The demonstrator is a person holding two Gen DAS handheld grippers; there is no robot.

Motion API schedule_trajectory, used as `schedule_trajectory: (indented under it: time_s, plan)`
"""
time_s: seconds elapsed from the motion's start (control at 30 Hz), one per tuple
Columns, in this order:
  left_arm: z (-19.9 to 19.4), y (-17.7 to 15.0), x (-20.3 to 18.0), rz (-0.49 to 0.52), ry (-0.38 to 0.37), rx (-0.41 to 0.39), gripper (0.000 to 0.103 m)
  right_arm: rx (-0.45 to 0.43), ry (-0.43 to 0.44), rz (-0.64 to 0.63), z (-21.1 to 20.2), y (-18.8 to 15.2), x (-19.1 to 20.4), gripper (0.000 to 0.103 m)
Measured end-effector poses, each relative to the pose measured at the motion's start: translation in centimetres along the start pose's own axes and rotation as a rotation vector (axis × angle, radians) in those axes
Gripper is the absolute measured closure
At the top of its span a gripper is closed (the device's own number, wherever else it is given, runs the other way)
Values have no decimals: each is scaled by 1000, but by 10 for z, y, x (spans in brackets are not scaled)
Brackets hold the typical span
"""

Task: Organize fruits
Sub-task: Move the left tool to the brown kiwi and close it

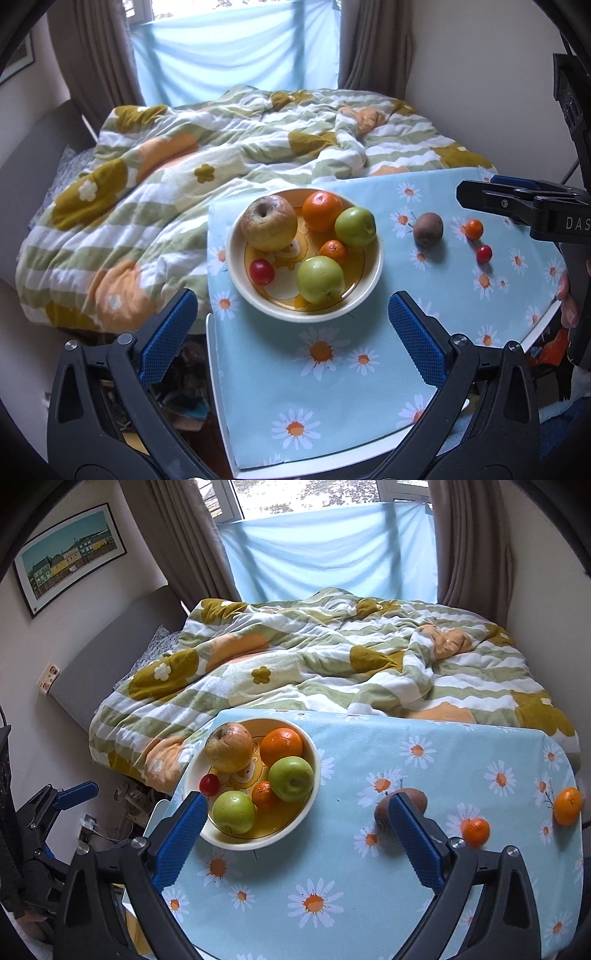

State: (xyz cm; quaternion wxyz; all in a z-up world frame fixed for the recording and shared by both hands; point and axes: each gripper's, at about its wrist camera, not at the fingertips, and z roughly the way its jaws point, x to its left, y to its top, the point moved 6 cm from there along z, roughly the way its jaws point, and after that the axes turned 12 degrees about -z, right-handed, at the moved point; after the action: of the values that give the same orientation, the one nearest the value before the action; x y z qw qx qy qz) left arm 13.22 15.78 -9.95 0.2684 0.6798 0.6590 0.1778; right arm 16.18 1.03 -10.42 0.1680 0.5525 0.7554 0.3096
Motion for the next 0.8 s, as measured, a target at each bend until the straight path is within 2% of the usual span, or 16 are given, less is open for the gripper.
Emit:
schedule_trajectory:
  time_s: [0.37, 0.53, 0.8]
  plan:
    - [13, 23, -67, 121, -166, 5, 0, 12, -158, 125, -43, -30, -54, 5]
    - [34, 31, -106, 206, -189, 14, 0, 43, -201, 160, -45, -50, -86, 5]
    - [76, 38, -162, 320, -234, 88, 0, 115, -244, 200, -29, -86, -130, 5]
